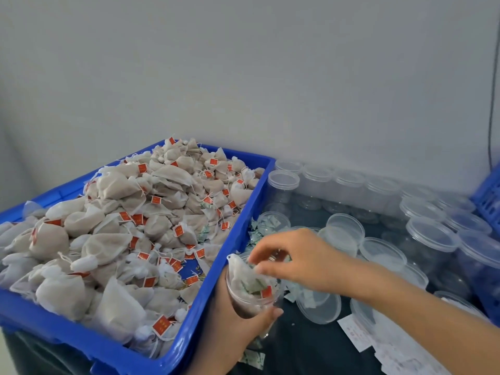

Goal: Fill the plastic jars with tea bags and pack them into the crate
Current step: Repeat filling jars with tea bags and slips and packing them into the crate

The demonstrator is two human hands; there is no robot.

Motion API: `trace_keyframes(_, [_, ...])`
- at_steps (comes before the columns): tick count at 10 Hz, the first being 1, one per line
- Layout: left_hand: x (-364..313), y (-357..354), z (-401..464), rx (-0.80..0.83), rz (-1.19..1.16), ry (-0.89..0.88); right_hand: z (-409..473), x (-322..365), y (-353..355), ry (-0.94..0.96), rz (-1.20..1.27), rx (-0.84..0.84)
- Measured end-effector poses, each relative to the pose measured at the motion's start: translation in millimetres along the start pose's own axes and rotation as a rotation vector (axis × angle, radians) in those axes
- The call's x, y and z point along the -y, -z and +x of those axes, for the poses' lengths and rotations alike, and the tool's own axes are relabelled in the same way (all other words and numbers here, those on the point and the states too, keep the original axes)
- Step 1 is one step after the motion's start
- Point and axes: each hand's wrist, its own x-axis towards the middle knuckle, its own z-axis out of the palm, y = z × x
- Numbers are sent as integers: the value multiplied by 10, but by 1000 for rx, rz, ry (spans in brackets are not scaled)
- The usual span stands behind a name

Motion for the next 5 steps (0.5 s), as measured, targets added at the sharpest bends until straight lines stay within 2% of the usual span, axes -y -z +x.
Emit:
trace_keyframes(1, [-226, -212, 42, -216, 213, -119, -49, 64, -201, 96, -368, 193])
trace_keyframes(2, [-455, -409, 96, -849, -589, -235, -71, 52, -420, 174, -594, 215])
trace_keyframes(3, [-593, -630, 107, -1177, -1518, -517, -32, 87, -566, 119, -680, 214])
trace_keyframes(4, [-552, -286, -123, -777, -999, -251, -10, 129, -516, 122, -654, 175])
trace_keyframes(5, [-215, -102, -21, 70, 131, 12, -193, 163, -208, 75, -360, 3])
